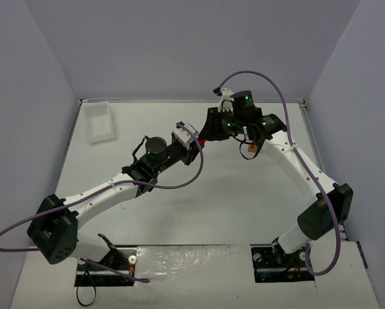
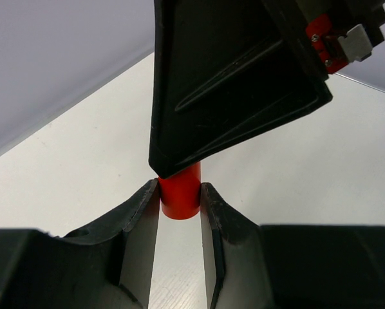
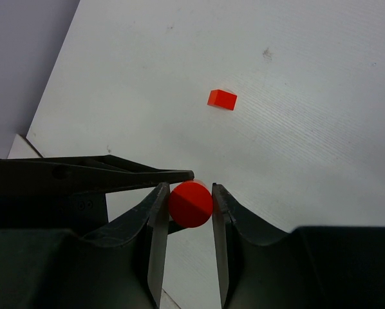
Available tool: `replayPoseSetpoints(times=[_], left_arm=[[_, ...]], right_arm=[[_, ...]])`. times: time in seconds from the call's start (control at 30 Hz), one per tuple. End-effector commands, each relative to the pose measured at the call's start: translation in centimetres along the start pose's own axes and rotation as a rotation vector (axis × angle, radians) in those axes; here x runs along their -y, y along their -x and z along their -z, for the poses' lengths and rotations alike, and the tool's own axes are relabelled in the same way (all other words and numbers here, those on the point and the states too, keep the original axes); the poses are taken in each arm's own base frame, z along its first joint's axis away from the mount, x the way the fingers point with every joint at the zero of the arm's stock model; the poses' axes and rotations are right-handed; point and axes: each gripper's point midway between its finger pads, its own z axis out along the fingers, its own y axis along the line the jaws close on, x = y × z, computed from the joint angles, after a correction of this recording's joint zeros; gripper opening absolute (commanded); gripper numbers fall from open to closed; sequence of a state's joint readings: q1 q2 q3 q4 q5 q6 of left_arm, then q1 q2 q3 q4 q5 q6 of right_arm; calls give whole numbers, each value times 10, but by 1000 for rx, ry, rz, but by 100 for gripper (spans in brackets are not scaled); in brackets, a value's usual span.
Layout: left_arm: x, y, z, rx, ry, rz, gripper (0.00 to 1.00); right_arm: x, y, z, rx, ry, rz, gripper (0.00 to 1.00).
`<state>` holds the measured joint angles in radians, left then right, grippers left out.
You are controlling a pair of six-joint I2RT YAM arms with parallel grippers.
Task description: Build the wood block tower
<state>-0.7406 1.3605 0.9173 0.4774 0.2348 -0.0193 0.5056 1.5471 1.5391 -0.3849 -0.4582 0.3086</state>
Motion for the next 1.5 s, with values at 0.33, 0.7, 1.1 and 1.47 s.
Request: replayPoseSetpoints(times=[0.33, 0.7, 1.1, 1.47], left_arm=[[-9, 12, -2, 75, 77, 76, 52], [-34, -14, 23, 38, 254, 145, 94], [-109, -52, 122, -153, 685, 333, 97], [-156, -96, 177, -328, 836, 376, 97]], right_arm=[[7, 33, 24, 159, -109, 126, 0], [55, 42, 23, 191, -331, 136, 0], [160, 54, 69, 270, -725, 111, 0], [231, 28, 79, 303, -925, 48, 0]])
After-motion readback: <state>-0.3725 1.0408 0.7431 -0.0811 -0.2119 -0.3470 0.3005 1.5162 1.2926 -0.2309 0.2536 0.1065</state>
